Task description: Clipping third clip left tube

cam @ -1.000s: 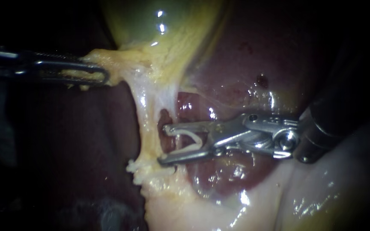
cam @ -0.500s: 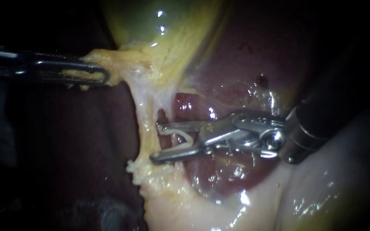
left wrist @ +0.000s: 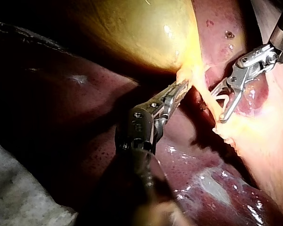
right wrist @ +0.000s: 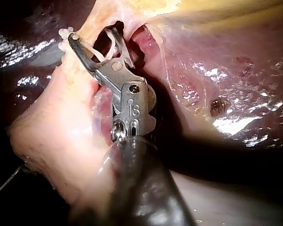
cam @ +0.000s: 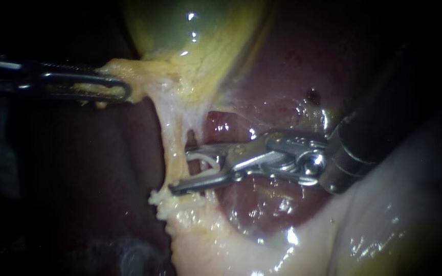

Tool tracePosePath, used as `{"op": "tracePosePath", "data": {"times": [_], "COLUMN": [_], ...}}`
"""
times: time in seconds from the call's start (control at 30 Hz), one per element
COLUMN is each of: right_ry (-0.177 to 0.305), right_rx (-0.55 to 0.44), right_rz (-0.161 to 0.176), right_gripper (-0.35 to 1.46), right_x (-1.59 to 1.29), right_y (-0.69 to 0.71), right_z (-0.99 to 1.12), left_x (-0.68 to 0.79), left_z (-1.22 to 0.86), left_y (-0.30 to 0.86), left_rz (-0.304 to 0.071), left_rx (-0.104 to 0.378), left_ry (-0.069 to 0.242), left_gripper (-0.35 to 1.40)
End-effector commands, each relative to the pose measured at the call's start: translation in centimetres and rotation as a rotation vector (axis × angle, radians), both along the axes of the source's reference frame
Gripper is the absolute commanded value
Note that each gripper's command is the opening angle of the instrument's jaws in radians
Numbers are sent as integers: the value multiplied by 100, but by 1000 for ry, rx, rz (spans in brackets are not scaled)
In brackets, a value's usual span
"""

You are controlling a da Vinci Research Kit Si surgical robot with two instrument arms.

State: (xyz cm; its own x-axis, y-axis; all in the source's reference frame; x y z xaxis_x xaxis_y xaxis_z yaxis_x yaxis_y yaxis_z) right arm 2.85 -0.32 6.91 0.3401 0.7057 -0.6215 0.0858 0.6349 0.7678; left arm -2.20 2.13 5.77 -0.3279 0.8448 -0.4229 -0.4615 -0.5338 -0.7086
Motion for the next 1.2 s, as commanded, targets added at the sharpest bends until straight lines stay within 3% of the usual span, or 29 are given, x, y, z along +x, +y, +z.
{"op": "tracePosePath", "data": {"times": [0.03,0.9,1.2], "right_ry": [2,17,34], "right_rx": [-1,13,30], "right_rz": [4,42,81], "right_gripper": [50,50,50], "right_x": [2,16,20], "right_y": [1,29,39], "right_z": [0,-1,-6], "left_x": [0,-2,-3], "left_z": [0,2,2], "left_y": [0,-1,-1], "left_rz": [0,-1,-1], "left_rx": [0,-1,-2], "left_ry": [0,0,1], "left_gripper": [-35,-35,-35]}}
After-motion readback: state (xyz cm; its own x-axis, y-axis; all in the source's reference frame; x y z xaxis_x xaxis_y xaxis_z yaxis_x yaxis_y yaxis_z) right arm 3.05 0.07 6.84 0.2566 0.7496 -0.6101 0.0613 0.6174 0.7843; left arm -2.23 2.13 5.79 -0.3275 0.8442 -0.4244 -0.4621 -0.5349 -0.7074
